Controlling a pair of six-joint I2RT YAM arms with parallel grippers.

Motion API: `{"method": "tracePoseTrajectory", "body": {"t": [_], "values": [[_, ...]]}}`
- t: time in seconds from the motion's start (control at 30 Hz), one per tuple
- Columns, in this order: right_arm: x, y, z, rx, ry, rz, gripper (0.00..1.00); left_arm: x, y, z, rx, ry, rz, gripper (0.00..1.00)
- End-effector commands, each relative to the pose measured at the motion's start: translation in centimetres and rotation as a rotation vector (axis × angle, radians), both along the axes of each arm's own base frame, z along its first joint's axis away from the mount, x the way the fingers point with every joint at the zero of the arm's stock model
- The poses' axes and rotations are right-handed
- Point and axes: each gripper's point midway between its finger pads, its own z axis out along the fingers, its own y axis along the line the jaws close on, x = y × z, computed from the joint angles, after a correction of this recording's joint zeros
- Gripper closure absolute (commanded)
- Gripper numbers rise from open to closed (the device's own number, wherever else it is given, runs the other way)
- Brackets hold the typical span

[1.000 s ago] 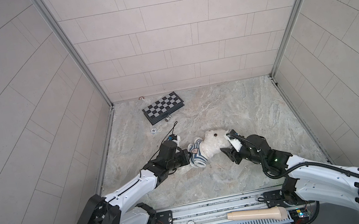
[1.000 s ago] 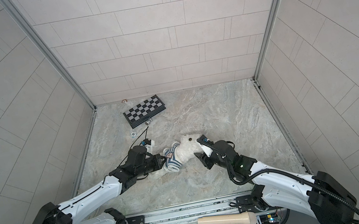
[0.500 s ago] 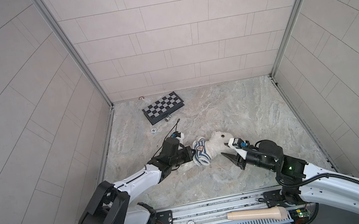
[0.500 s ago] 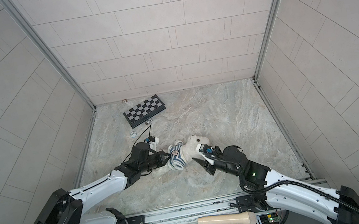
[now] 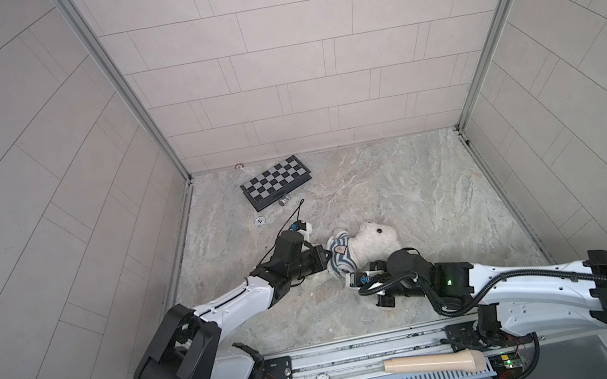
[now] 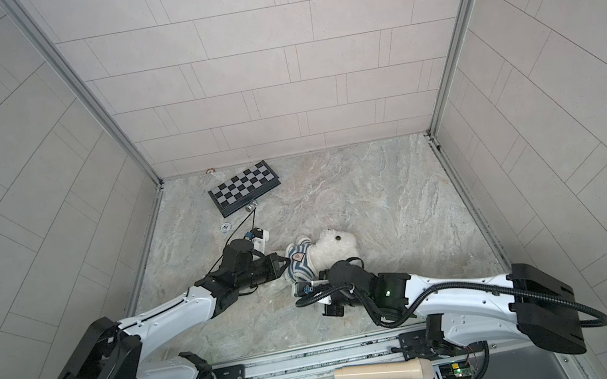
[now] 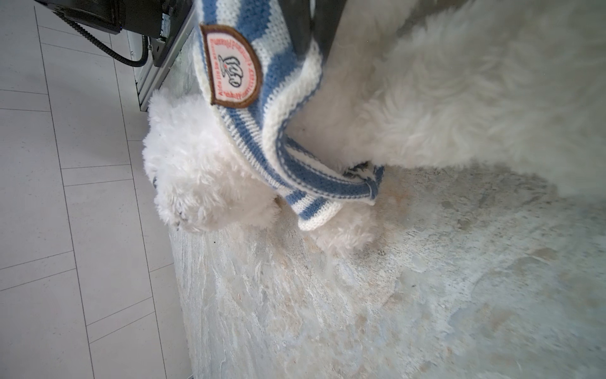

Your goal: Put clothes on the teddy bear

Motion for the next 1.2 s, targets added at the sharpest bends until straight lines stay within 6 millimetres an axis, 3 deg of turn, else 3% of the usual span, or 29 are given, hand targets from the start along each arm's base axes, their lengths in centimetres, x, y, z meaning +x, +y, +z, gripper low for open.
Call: {"method": "tracePoseTrajectory", "body": {"t": [0.0,0.4,0.43,0.63,1.0,1.17], "values": [[1.2,0.4,0.0,-0.039,-0.059,-0.024,1.0,0.7,-0.2,0.5,-0.005,-0.006,0.003,1.0],[5.0,0.3,-2.0,-0.145,-0.109,-0.195,1.0,0.7,-0.4,0.7,-0.015,-0.001,0.003,1.0],[5.5,0.9,-1.0,-0.13,-0.122,-0.205,1.0,0.7,-0.4,0.6,-0.014,0.001,0.003,1.0],[6.8,0.3,-1.1,-0.172,-0.154,-0.262,1.0,0.6,-0.4,0.7,-0.017,0.001,0.0,1.0],[7.8,0.5,-2.0,-0.188,-0.145,-0.252,0.88,0.5,-0.5,0.6,-0.021,0.002,-0.005,1.0],[8.4,0.4,-2.3,-0.208,-0.164,-0.252,0.77,0.5,-0.6,0.4,-0.027,0.006,-0.01,1.0]]}}
